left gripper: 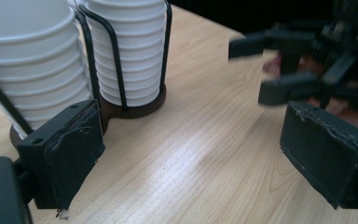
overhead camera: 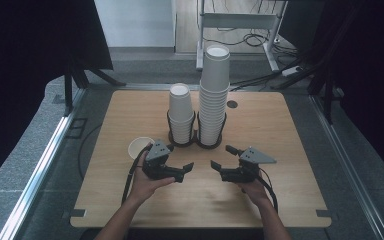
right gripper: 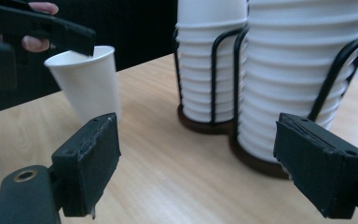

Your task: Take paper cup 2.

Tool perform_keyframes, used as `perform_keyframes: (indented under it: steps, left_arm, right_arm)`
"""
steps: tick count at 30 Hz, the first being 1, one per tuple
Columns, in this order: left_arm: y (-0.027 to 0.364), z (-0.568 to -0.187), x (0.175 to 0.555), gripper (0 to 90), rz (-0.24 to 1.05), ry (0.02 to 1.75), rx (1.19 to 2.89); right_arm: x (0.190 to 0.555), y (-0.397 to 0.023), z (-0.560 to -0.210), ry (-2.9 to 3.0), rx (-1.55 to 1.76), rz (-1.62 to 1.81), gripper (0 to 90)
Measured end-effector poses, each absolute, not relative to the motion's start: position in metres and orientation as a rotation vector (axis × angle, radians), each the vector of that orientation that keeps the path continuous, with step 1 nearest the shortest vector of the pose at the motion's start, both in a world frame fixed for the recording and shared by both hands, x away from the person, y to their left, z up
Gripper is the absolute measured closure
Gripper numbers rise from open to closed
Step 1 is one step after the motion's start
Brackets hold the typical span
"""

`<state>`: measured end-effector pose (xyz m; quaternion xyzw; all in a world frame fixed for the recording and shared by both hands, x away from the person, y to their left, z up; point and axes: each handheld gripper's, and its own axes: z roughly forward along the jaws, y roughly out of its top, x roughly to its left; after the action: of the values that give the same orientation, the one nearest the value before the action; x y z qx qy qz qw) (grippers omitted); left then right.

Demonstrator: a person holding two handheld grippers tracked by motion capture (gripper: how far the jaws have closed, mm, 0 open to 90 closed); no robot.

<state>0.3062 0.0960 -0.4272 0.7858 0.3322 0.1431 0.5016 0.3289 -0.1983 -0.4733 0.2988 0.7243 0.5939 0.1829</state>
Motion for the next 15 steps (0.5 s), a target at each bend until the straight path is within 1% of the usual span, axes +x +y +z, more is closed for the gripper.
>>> perform_keyframes:
  steps: [8, 11, 15]
  left_arm:
    - [0.089, -0.423, 0.317, 6.2, 0.323, 0.797, 1.884]
    - [0.089, -0.422, 0.318, 6.4, 0.308, 0.802, 1.882]
    - [0.088, -0.424, 0.318, 6.6, 0.305, 0.805, 1.884]
  right_arm:
    - [0.35, -0.209, -0.445, 1.958, 0.871, 1.681, 12.8]
    - [0.363, -0.21, -0.432, 1.94, 0.895, 1.678, 8.9]
    - [0.38, -0.209, -0.415, 1.911, 0.931, 1.681, 5.9]
